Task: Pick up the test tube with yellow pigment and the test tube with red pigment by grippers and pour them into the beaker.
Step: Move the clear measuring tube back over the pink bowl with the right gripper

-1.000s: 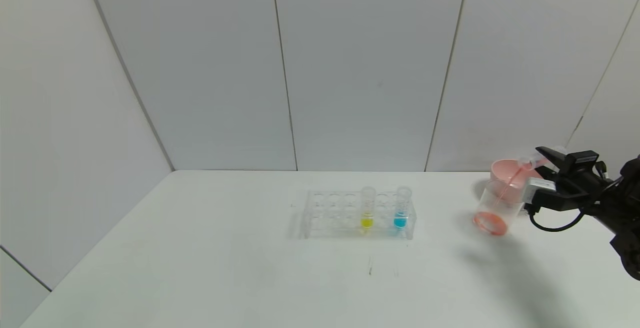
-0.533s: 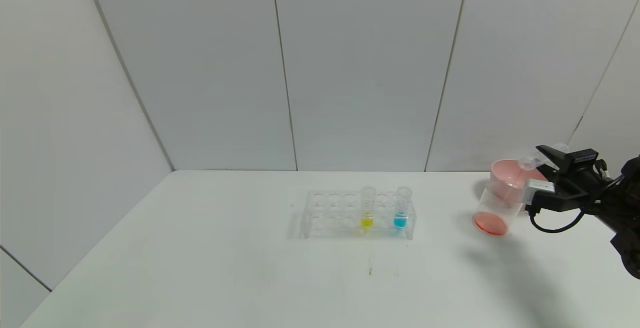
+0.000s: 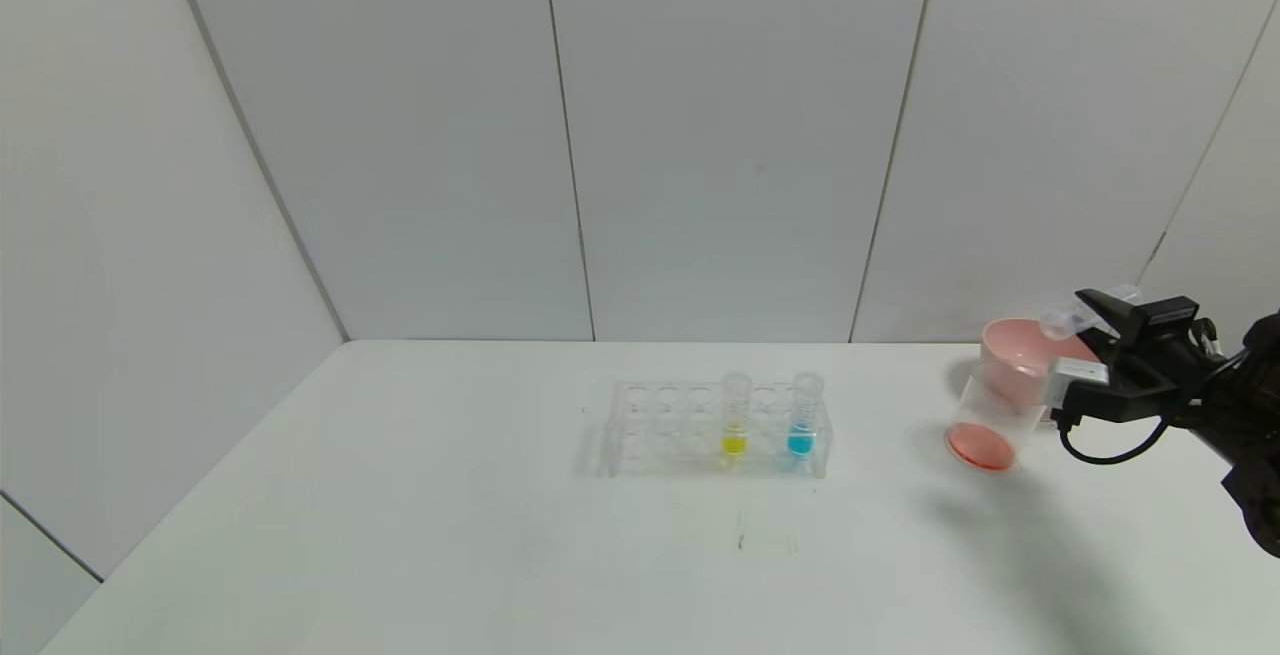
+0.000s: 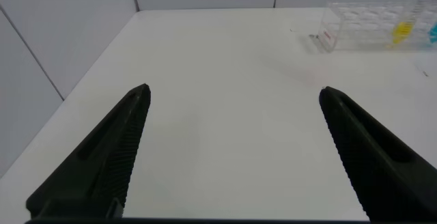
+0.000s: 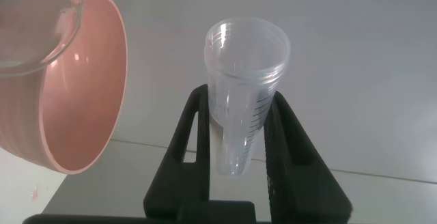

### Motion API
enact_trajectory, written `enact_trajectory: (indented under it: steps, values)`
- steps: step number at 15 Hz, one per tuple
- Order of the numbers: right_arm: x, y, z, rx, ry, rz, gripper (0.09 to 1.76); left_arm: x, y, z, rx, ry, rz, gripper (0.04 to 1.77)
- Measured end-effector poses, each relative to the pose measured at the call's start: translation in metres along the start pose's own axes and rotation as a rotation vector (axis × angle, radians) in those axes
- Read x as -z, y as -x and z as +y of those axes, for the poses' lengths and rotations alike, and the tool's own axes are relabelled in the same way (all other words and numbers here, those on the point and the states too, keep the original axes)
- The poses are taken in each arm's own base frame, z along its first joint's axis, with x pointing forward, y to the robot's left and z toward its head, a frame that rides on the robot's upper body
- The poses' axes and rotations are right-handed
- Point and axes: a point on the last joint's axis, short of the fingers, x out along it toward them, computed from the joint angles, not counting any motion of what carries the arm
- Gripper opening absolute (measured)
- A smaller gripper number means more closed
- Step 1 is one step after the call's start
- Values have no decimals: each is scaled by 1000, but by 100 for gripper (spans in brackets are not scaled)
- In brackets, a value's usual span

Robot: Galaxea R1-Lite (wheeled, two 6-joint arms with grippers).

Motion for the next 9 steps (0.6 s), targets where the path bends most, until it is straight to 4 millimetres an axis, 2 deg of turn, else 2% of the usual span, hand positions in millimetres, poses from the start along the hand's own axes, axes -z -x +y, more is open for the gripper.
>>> enact_trajectory:
  steps: [3,9]
  values:
    - [-3,0,1,-5,-80,-11,53,0,0,0,0,0,0,176]
    - [-18,-22,-17,84,-852,48,53,0,0,0,0,0,0,176]
